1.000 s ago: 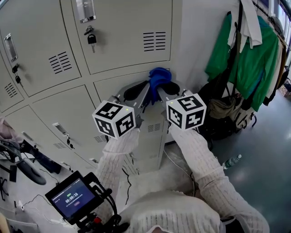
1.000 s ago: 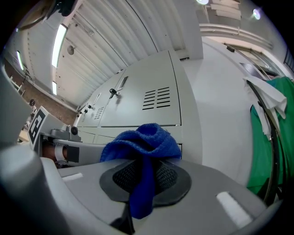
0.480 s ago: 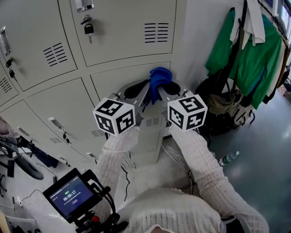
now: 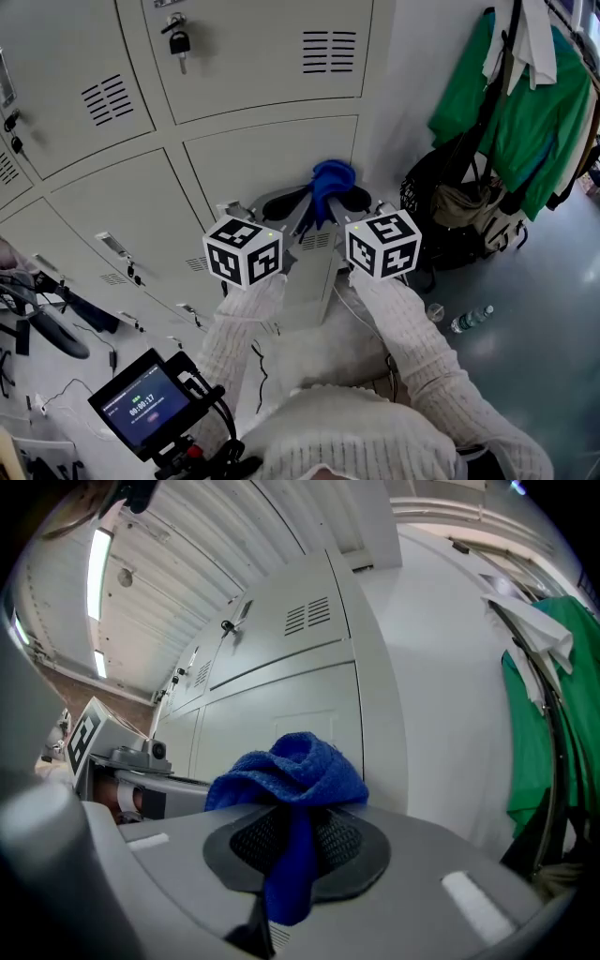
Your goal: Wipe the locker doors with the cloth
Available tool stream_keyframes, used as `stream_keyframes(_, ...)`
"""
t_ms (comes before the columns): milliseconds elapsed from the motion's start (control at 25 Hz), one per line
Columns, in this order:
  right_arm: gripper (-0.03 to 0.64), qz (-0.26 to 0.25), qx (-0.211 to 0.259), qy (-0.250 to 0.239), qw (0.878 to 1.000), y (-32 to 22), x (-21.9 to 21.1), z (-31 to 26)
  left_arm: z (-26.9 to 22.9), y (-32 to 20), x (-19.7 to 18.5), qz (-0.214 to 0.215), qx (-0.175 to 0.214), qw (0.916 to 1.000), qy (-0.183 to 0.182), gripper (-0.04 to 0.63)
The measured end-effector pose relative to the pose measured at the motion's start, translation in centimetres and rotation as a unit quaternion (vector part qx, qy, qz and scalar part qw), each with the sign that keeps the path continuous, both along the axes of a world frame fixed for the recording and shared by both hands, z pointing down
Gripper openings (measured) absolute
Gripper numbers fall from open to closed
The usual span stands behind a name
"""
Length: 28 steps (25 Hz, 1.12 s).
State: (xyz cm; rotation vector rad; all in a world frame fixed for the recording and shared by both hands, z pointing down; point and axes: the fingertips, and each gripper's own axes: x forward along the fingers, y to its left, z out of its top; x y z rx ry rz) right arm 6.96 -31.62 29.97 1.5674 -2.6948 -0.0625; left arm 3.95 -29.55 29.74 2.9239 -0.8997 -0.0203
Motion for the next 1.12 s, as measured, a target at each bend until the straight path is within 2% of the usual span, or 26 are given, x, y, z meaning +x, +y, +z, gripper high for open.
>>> stream_keyframes(600,0.054,-0.003,-0.116,-0.008,0.993,-0.2,-0.3,10.8,10.4,-0.4,-0.2,-0.007,-0.115,0.9932,-0.018,0.007)
stream_keyframes(1120,0.054,-0.001,-0.221,0.001,0.975,-0.5,-0.7,20.4,19.1,-0.6,-0.5,-0.024,-0.215,0.9764,-0.005,0.008)
